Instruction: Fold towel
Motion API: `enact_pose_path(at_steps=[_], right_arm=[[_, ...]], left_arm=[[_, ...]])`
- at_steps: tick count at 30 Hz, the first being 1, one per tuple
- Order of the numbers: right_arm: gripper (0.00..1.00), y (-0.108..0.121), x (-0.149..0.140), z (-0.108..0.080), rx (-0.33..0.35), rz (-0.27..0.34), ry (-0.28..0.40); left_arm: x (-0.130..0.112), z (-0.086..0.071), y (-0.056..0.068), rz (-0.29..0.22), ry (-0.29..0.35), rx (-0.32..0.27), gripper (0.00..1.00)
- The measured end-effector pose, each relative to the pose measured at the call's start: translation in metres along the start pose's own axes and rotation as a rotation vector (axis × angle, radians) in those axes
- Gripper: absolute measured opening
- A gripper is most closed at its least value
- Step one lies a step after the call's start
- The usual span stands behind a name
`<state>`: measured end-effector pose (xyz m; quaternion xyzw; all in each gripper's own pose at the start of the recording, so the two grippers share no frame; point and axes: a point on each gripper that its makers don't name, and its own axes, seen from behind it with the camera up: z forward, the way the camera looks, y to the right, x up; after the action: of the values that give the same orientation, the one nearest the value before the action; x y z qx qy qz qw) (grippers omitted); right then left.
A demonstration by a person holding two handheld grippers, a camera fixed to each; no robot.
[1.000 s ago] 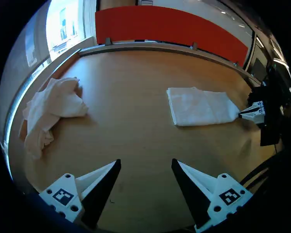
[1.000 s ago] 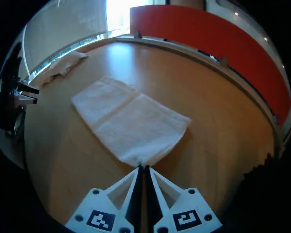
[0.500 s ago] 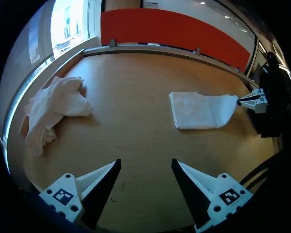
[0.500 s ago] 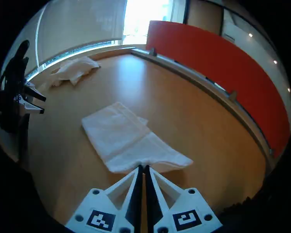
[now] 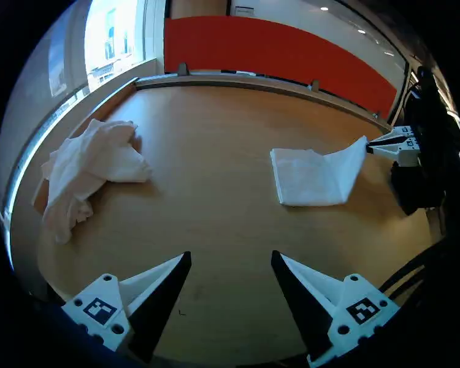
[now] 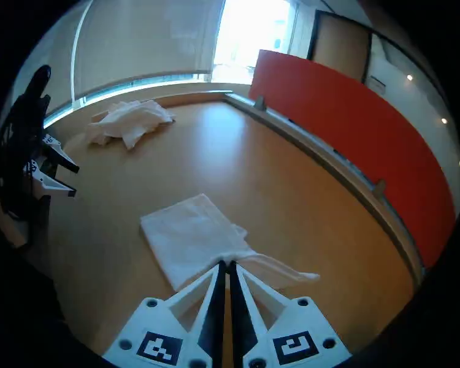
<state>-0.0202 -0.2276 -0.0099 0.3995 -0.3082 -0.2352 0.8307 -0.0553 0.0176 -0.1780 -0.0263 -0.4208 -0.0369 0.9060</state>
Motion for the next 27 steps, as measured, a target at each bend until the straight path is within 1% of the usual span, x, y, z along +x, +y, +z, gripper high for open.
enact_pose_path(at_steps=[6,12,18,21,24,27], right_arm=[[0.04,-0.006,0.01,0.007,0.02,-0.02,0.003],[0.04,-0.023,0.027,0.023,0.064,-0.06,0.008],[0.04,-0.05,0.038,0.044,0.128,-0.114,-0.003],[0.04,-0.065,0.039,0.056,0.163,-0.131,-0.014],[0.04,-0.08,0.037,0.071,0.196,-0.14,-0.025],[0.04,-0.096,0.031,0.087,0.23,-0.135,-0.041]], left_arm=[[0.0,-0.004,-0.003,-0.008,0.006,0.004,0.97],[0.002,-0.009,-0.007,-0.015,0.018,0.018,0.97],[0.002,-0.016,-0.008,-0.04,0.033,0.031,0.97],[-0.001,-0.019,-0.01,-0.059,0.035,0.038,0.97],[-0.006,-0.021,-0.013,-0.077,0.034,0.048,0.97],[-0.012,-0.024,-0.017,-0.094,0.032,0.058,0.97]])
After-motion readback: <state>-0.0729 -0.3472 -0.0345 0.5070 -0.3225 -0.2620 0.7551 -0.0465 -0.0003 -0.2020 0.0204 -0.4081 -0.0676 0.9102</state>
